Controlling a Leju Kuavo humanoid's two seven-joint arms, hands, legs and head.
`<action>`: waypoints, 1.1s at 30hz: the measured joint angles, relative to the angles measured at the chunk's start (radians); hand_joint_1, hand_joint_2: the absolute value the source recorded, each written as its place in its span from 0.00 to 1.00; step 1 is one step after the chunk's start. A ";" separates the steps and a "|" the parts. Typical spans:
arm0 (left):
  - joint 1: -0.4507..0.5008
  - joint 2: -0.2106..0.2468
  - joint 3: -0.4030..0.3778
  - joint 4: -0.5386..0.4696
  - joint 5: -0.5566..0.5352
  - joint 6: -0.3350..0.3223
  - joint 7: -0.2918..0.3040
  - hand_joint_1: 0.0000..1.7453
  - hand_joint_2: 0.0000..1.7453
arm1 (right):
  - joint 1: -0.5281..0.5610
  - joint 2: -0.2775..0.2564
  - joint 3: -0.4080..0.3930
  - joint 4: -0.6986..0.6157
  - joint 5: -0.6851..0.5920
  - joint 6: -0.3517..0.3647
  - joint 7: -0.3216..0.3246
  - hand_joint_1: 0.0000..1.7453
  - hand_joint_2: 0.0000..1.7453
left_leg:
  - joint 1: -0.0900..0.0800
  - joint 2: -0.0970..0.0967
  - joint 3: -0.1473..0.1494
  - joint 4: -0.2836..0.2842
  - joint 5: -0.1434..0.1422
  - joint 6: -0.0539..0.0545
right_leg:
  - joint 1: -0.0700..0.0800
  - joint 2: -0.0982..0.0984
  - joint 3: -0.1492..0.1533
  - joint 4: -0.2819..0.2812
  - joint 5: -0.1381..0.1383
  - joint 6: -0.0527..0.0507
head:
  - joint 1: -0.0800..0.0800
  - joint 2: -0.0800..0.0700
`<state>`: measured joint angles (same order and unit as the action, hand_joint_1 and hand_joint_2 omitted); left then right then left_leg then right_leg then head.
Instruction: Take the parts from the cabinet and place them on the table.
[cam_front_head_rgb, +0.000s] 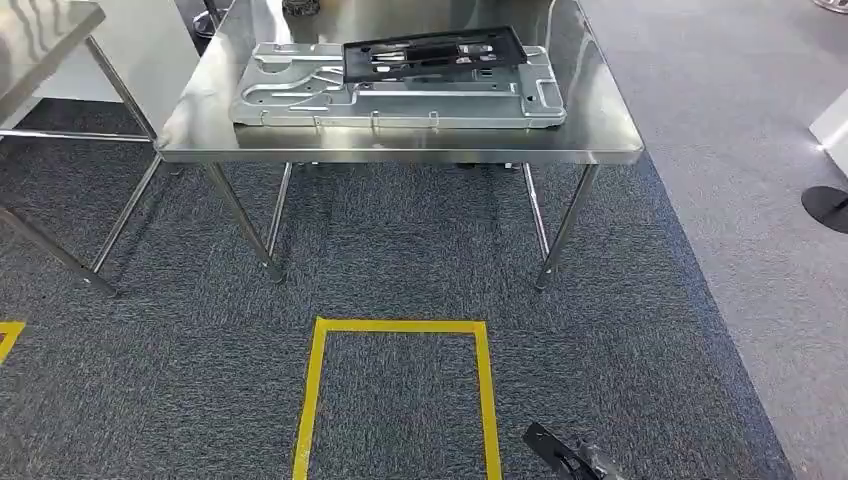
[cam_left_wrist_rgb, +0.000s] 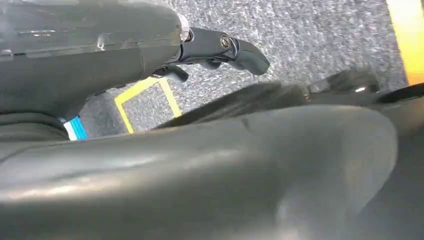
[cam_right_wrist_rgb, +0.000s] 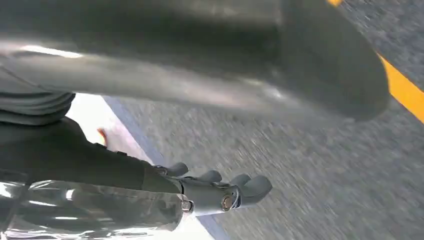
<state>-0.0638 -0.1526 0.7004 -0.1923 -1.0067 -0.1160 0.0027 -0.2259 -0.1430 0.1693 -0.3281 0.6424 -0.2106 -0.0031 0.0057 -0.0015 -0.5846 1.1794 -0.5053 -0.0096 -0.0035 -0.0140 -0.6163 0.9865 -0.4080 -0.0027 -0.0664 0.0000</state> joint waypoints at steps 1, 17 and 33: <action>-0.003 0.001 0.000 0.000 -0.001 0.000 0.000 0.00 0.00 | 0.000 0.003 -0.010 0.005 -0.008 0.007 0.005 0.00 0.00 | 0.000 -0.001 0.067 -0.088 -0.001 0.004 | 0.000 0.003 -0.011 0.012 0.005 0.004 | 0.000 0.000; -0.020 0.004 0.000 0.000 -0.031 -0.020 0.010 0.00 0.00 | 0.095 0.108 -0.317 0.075 -0.291 0.149 -0.069 0.00 0.00 | -0.003 0.009 -0.022 -0.178 0.085 0.037 | -0.017 0.010 0.154 0.015 -0.112 0.055 | 0.000 0.000; -0.057 0.002 0.000 0.000 -0.013 0.011 -0.011 0.00 0.00 | 0.103 0.163 -0.498 0.095 -0.366 0.141 -0.058 0.00 1.00 | -0.003 0.006 0.135 -0.193 -0.034 0.014 | 0.006 0.008 0.002 0.023 -0.015 0.000 | 0.000 0.000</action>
<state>-0.1213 -0.1507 0.7004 -0.1926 -1.0201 -0.1049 -0.0080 -0.1229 0.0198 -0.3284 -0.2335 0.2762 -0.0698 -0.0607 0.0024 0.0049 -0.4491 0.9863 -0.5395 0.0040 0.0028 -0.0056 -0.6145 1.0091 -0.4231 -0.0026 -0.0664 0.0000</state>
